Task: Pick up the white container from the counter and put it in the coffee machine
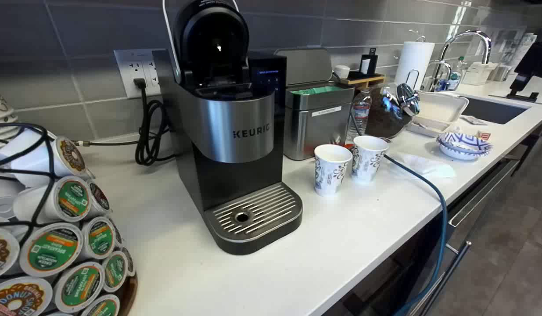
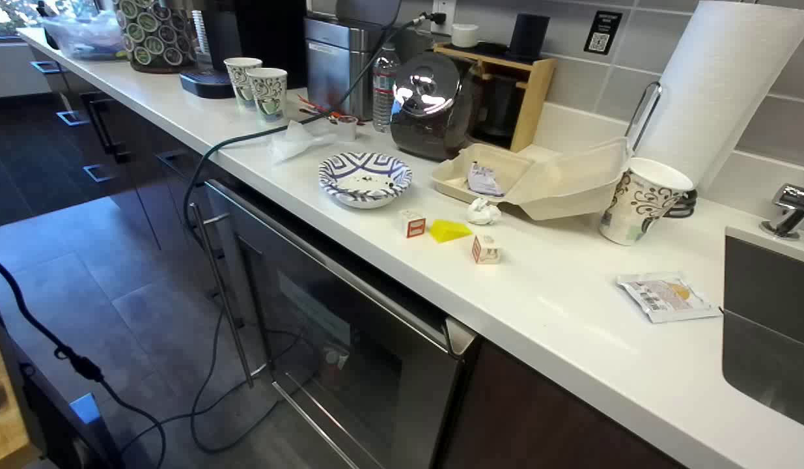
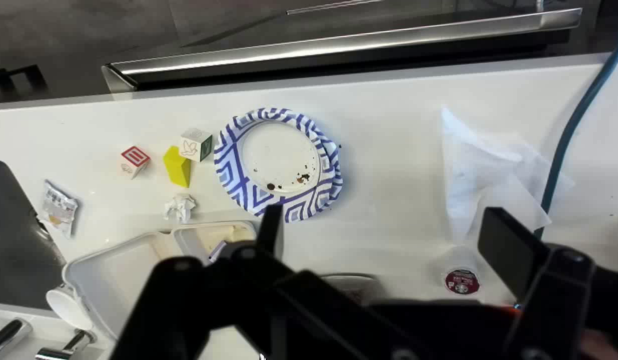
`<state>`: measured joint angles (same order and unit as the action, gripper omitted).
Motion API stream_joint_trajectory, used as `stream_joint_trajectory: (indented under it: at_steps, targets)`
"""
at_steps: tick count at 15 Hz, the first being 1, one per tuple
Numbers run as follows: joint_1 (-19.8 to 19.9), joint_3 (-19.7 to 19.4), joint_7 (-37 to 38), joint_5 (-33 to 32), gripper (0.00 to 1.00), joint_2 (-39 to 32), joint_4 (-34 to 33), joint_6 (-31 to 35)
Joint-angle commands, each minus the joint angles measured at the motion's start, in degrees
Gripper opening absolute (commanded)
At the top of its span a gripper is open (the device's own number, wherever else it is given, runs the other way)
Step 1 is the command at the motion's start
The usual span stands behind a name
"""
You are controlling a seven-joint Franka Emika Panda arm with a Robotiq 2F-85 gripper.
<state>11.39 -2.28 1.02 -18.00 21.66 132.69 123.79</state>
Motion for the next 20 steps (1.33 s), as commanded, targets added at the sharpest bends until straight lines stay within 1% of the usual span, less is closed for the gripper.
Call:
stream_joint_trajectory:
  at_steps: [1, 14, 15, 16, 18, 19, 20]
  targets:
    - [-1.0, -0.9, 0.3, -0.4, 1.0, 0.0, -0.2, -0.3]
    - [-1.0, -0.9, 0.3, -0.4, 1.0, 0.0, -0.2, -0.3]
    - [-1.3, -0.2, 1.0, -0.5, 1.0, 0.0, 0.7, -0.5]
    - [-3.0, 0.0, 0.9, 2.7, 1.0, 0.0, 2.8, -0.6]
    - [-5.3, 1.1, 3.7, 6.8, 1.0, 0.2, 8.2, 1.9]
    - [-6.7, 1.4, 3.7, 9.3, 1.0, -0.2, 9.9, 2.4]
    - [-7.9, 2.4, 5.5, 10.9, 1.0, -0.8, 11.9, 4.9]
